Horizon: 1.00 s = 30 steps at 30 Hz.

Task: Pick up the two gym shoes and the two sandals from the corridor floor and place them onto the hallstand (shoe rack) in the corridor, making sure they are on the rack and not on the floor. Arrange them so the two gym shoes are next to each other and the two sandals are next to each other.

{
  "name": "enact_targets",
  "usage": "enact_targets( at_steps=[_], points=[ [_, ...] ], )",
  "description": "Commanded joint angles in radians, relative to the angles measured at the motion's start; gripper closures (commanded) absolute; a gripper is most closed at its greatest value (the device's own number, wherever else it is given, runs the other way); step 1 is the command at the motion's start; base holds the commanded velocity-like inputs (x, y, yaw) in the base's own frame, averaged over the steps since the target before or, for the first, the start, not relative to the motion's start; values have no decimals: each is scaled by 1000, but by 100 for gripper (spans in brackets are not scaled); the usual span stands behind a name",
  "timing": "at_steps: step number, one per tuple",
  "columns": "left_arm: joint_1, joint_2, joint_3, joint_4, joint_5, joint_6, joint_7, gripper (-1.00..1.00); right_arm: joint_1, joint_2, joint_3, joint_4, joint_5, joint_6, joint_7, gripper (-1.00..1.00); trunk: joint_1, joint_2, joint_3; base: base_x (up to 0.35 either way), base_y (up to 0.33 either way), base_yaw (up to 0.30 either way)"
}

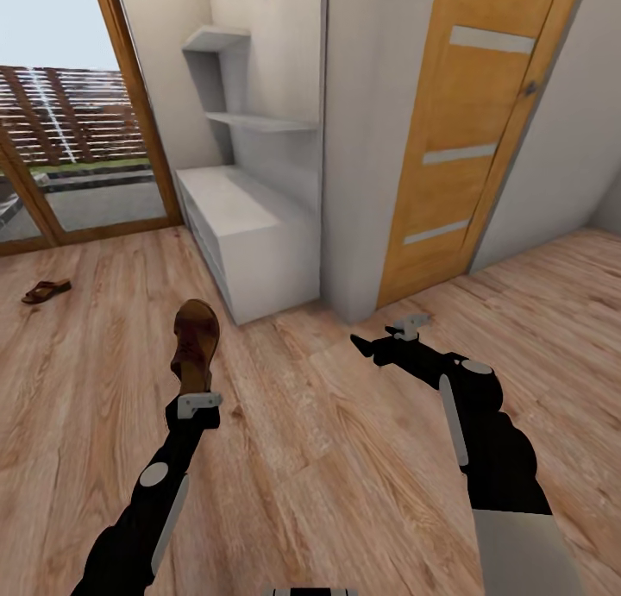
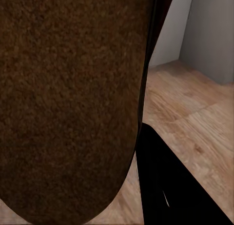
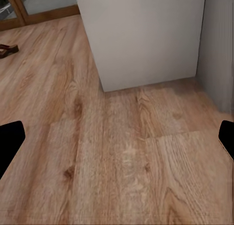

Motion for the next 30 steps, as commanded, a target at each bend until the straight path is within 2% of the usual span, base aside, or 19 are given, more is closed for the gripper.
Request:
enact_targets(
  at_steps=[1,20,30],
  points=[
    [0,-1,2,-1,-11,0,-2,100,-1,1,-3,-1,10,2,10,-100,0,0,-1,335,-144,0],
    [6,-1,2,-19,-9,11,-2,100,-1,1,-3,0,10,3,10,-100,0,0,-1,330,-28,0],
    [6,-1,2,-19,-9,9,-3,100,-1,1,-3,2,10,3,10,-100,0,0,-1,56,0,44]
  ],
)
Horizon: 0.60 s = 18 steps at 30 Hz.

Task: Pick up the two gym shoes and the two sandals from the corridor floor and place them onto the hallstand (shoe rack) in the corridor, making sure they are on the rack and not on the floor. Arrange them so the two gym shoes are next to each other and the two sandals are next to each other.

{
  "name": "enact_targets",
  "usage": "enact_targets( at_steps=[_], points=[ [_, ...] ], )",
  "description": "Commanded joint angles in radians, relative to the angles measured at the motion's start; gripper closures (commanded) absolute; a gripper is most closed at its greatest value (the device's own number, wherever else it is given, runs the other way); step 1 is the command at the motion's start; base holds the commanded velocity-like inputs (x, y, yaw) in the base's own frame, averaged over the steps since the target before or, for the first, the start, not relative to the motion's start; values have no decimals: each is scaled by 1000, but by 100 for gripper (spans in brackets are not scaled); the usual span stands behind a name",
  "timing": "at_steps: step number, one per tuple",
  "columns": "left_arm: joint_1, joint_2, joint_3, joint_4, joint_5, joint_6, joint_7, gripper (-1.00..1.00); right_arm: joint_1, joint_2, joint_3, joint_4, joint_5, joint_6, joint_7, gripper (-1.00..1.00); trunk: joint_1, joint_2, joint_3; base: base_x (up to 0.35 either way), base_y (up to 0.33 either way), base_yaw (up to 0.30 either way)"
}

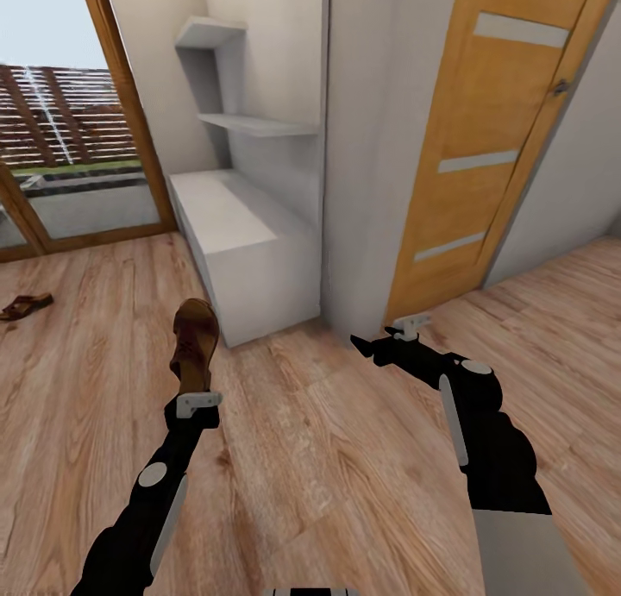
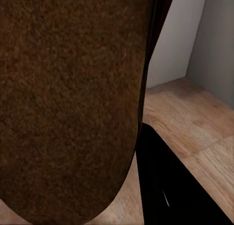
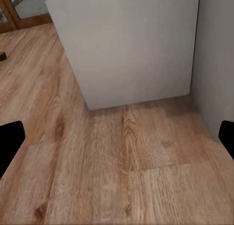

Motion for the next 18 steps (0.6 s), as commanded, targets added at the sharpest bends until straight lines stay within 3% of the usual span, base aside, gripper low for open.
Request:
enact_targets(
  at_steps=[1,18],
  points=[
    [0,-1,2,0,-11,1,-2,100,-1,1,-3,-1,10,3,10,-100,0,0,-1,9,0,161],
    [0,-1,2,0,-11,-2,-2,100,-1,1,-3,-1,10,3,10,-100,0,0,-1,1,0,263]
  ],
)
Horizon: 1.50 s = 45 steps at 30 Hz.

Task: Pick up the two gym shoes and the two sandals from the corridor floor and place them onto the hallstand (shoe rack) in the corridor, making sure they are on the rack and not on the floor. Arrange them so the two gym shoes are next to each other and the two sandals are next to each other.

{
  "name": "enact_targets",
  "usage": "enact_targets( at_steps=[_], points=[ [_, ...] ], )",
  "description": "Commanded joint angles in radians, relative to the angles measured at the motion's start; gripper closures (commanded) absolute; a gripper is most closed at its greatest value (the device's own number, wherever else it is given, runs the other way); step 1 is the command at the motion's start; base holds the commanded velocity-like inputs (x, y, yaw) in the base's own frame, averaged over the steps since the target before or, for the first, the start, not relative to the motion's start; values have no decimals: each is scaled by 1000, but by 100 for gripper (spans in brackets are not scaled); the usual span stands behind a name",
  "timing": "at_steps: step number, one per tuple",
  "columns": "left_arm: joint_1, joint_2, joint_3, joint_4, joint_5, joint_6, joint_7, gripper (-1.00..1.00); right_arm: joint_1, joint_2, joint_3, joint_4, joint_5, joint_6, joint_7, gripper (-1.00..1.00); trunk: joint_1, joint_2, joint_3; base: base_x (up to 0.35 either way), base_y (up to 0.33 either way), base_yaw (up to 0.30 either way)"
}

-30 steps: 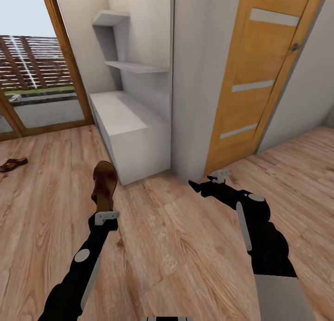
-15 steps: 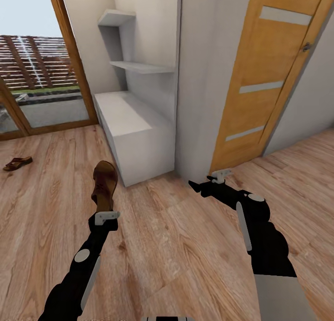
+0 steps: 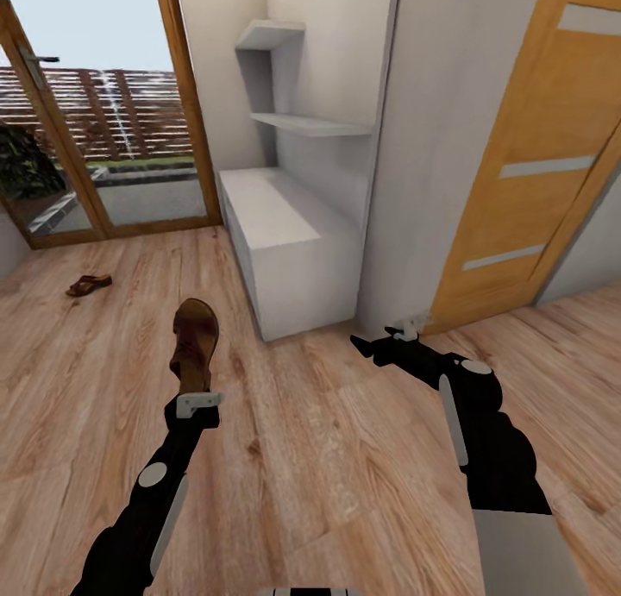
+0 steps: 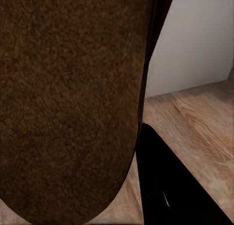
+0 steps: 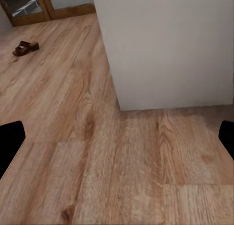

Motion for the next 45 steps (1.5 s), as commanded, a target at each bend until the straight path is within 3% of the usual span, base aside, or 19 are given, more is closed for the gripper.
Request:
enact_targets(
  at_steps=[1,23,45],
  points=[
    [-1,-1,2,0,-11,0,-2,100,-1,1,-3,-1,10,3,10,-100,0,0,-1,0,0,277],
    [-1,-1,2,0,-10,2,-2,100,-1,1,-2,-1,10,3,10,-100,0,0,-1,15,0,277],
    [-1,-1,2,0,-10,0,-2,100,-1,1,-1,-1,10,3,10,-100,0,0,-1,240,0,277]
  ],
)
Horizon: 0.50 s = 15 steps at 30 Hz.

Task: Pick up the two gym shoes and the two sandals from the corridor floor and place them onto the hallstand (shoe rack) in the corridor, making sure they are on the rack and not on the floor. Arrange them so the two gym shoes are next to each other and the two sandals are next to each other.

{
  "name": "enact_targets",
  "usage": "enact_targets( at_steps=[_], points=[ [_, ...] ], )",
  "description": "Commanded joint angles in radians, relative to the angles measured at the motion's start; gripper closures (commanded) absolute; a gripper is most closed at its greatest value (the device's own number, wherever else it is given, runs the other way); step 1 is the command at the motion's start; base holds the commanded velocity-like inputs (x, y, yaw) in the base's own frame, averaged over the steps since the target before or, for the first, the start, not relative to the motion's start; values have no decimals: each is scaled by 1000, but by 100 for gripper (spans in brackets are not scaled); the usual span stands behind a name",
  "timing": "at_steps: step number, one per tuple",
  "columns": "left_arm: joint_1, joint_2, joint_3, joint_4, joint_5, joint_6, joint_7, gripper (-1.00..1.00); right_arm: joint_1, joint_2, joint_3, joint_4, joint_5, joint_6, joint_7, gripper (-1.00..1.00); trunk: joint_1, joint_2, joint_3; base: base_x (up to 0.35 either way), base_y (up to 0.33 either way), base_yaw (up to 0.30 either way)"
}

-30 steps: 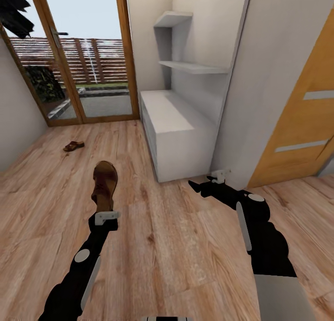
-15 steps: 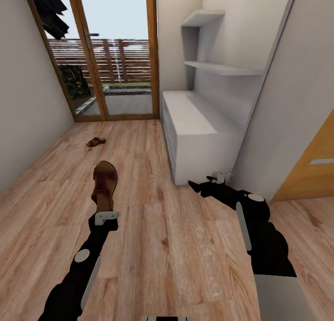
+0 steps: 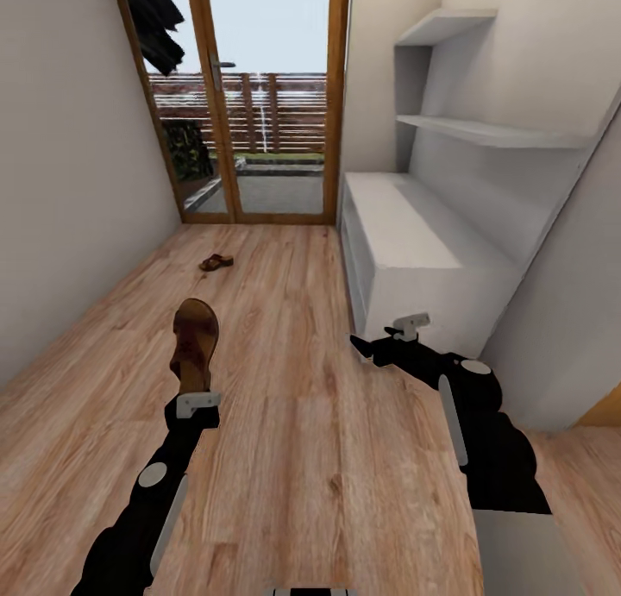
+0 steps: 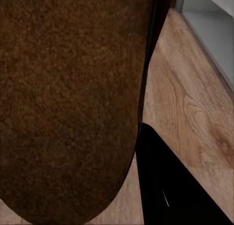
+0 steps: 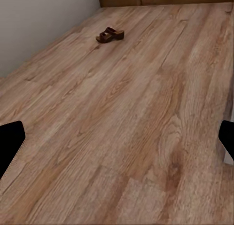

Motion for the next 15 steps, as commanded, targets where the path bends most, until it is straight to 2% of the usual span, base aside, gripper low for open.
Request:
enact_targets(
  at_steps=[1,10,15],
  points=[
    [-1,-1,2,0,-11,0,-2,100,-1,1,-3,-2,10,3,10,-100,0,0,-1,330,0,277],
    [-1,-1,2,-1,-11,2,-2,100,-1,1,-3,-2,10,3,10,-100,0,0,-1,331,1,277],
    [-1,-1,2,0,-11,0,-2,100,-1,1,-3,-2,10,3,10,-100,0,0,-1,331,78,277]
  ],
)
